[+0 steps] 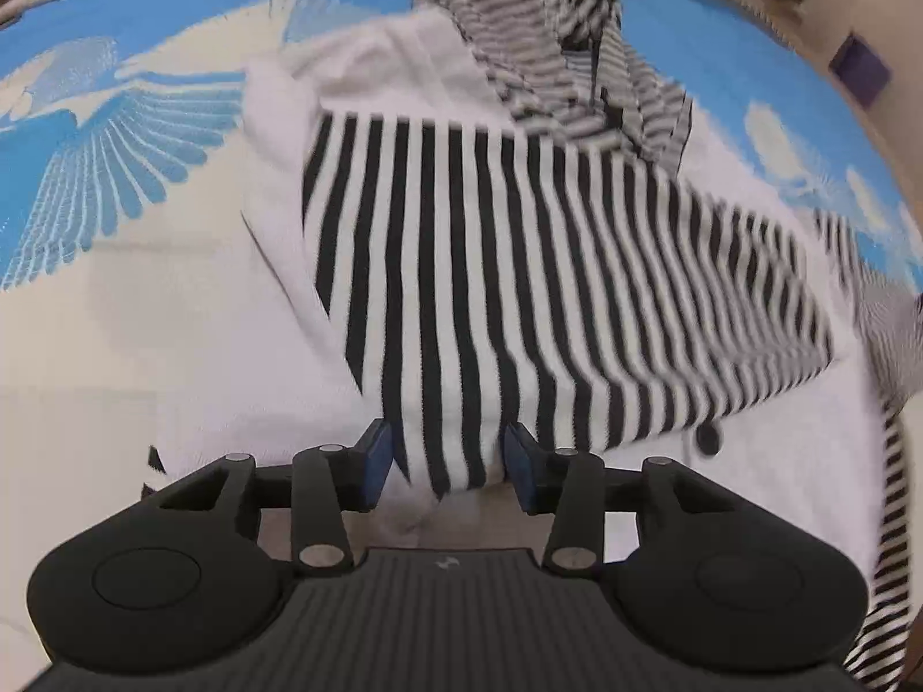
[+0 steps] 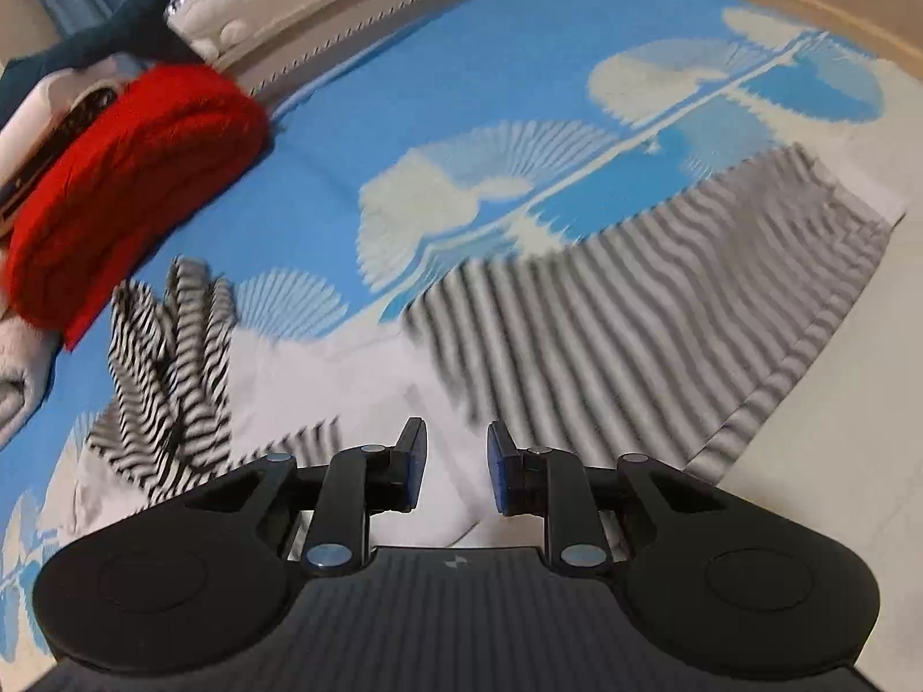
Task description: Fold small clothes
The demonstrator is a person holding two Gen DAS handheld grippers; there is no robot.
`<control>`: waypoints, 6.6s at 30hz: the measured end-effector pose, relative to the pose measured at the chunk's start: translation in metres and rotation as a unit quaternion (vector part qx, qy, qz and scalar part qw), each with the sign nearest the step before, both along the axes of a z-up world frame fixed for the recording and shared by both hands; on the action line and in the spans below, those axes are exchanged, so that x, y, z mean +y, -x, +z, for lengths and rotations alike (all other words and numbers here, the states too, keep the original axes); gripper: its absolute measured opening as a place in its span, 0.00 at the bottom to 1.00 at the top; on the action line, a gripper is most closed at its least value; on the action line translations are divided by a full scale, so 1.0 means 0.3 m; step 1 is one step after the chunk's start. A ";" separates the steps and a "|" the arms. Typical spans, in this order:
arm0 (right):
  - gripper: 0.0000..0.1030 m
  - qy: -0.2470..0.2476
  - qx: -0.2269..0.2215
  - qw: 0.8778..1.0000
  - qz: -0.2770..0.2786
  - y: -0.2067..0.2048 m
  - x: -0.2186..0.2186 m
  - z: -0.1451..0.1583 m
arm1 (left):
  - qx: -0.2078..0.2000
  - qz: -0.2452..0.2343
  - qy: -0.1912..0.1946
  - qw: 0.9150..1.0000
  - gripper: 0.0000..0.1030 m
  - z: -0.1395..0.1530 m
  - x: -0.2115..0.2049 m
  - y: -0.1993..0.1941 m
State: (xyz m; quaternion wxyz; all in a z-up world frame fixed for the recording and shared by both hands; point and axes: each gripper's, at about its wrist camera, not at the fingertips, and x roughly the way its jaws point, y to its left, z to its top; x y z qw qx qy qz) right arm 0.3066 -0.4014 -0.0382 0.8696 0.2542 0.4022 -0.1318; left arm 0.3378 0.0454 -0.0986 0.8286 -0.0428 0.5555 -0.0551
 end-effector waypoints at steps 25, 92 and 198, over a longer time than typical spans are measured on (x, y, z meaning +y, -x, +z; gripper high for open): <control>0.24 -0.094 -0.013 0.965 -0.244 0.201 -0.756 -0.255 | -0.012 0.006 -0.008 1.000 0.58 0.020 -0.025 -0.002; 0.14 -0.118 0.116 0.981 0.100 0.000 0.383 -0.127 | 0.012 0.222 0.130 0.966 0.24 0.020 0.281 -0.077; 0.33 0.116 0.041 0.978 0.169 0.054 0.339 0.072 | -0.228 0.094 -0.052 0.968 0.73 0.235 -0.083 0.006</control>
